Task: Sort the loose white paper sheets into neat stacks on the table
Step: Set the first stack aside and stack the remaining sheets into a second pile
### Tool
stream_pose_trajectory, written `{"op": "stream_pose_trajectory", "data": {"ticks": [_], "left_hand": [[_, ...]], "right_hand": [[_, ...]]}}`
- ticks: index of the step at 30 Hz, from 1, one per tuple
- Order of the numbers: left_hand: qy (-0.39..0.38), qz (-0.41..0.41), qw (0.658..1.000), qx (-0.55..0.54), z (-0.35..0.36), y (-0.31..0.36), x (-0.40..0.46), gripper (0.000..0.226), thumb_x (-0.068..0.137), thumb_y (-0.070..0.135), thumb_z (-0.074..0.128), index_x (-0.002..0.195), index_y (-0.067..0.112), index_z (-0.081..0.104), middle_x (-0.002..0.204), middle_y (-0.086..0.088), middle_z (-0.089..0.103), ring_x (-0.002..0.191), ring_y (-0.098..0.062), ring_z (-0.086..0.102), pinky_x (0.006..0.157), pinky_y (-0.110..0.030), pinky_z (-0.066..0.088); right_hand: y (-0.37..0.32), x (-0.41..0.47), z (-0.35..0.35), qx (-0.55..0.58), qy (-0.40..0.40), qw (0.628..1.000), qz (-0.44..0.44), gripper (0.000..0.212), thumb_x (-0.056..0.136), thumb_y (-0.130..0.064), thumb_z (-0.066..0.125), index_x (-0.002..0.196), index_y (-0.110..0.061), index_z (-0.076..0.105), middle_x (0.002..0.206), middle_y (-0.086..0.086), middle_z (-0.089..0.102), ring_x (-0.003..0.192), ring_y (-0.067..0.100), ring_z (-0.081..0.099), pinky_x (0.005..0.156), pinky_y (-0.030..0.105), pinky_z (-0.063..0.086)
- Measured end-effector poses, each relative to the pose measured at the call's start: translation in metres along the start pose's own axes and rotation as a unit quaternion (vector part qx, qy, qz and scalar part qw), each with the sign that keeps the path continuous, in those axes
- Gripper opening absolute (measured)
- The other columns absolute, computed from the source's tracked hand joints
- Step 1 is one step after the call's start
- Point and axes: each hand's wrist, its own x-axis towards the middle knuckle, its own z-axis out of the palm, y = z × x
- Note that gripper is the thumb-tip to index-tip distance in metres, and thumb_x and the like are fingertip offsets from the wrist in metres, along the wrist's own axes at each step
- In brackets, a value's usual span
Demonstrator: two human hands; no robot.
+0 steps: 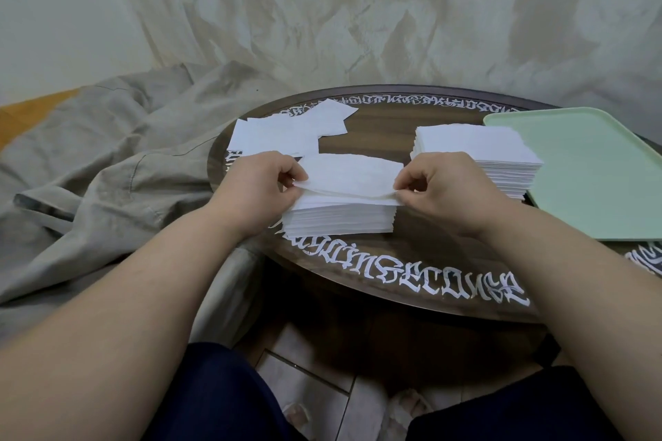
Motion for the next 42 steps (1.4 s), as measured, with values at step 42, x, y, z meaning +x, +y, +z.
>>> {"op": "stream_pose_trajectory", "data": {"ticks": [42], "left_hand": [[-0.030, 0.007, 0.999, 0.019, -0.0045, 0.0016, -0.0051, 0.018, 0.076, 0.018, 0.073, 0.070, 0.026, 0.058, 0.072, 0.009, 0.062, 0.072, -0.008, 0.058, 0.067, -0.022, 0.043]], "right_hand": [[-0.0006, 0.0037, -0.0001, -0.028, 0.001, 0.999, -0.023, 0.013, 0.087, -0.019, 0.062, 0.098, -0.020, 0.068, 0.082, -0.011, 0.059, 0.076, 0.008, 0.054, 0.072, 0.022, 0.040]]}}
